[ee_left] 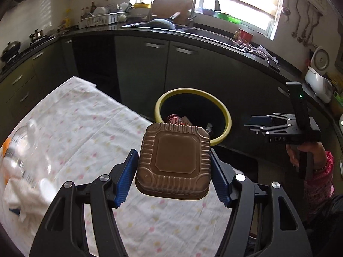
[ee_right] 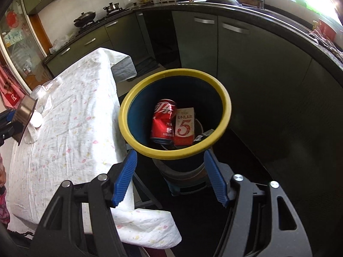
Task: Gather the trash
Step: 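Carry the brown container over the bin and open the left gripper, then grasp the clear plastic cup by its rim with the right gripper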
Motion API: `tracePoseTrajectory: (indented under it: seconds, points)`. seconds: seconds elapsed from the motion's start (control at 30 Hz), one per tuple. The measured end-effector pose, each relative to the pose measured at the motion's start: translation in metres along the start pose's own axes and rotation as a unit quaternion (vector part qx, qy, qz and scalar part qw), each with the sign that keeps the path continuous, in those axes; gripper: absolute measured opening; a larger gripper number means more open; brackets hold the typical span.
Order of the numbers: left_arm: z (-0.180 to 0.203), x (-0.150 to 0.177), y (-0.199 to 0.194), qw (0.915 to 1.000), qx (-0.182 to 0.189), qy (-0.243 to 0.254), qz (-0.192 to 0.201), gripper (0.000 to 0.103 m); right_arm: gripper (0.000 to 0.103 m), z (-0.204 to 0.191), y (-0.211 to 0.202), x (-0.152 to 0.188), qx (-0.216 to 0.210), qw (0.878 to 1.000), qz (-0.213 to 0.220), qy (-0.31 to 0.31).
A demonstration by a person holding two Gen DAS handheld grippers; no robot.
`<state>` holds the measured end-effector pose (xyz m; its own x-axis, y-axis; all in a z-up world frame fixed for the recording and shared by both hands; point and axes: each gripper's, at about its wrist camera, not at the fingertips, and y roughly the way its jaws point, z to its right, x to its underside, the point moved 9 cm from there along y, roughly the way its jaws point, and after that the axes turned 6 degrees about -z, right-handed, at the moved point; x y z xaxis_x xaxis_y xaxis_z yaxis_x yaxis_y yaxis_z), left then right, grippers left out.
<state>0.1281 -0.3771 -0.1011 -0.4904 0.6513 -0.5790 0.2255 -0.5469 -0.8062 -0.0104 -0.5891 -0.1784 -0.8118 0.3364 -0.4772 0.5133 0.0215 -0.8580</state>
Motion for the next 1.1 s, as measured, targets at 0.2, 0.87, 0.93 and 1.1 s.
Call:
tracePoseTrajectory:
  seconds: [0.2,0.87,0.93,1.1]
  points:
    - [0.042,-0.069,0.068,0.9989,0.033,0.021,-0.025,0.065,0.062,0.025,0.001,0.004,0.002,1.000,-0.002,0.021]
    - [0.049,-0.098,0.094,0.9997,0.020,-0.013,0.011,0.091,0.062,0.031,0.018,0.005,-0.003,0.999,-0.018,0.028]
    - [0.033,-0.083,0.064,0.9991,0.000,-0.020,0.037,0.092,0.062,0.023,0.021,0.003,-0.005,1.000,-0.021,0.021]
    - [-0.021,-0.030,-0.014,0.9921,-0.060,-0.065,0.090,0.093,0.062,-0.004,0.026,-0.001,-0.006,1.000,-0.029,-0.003]
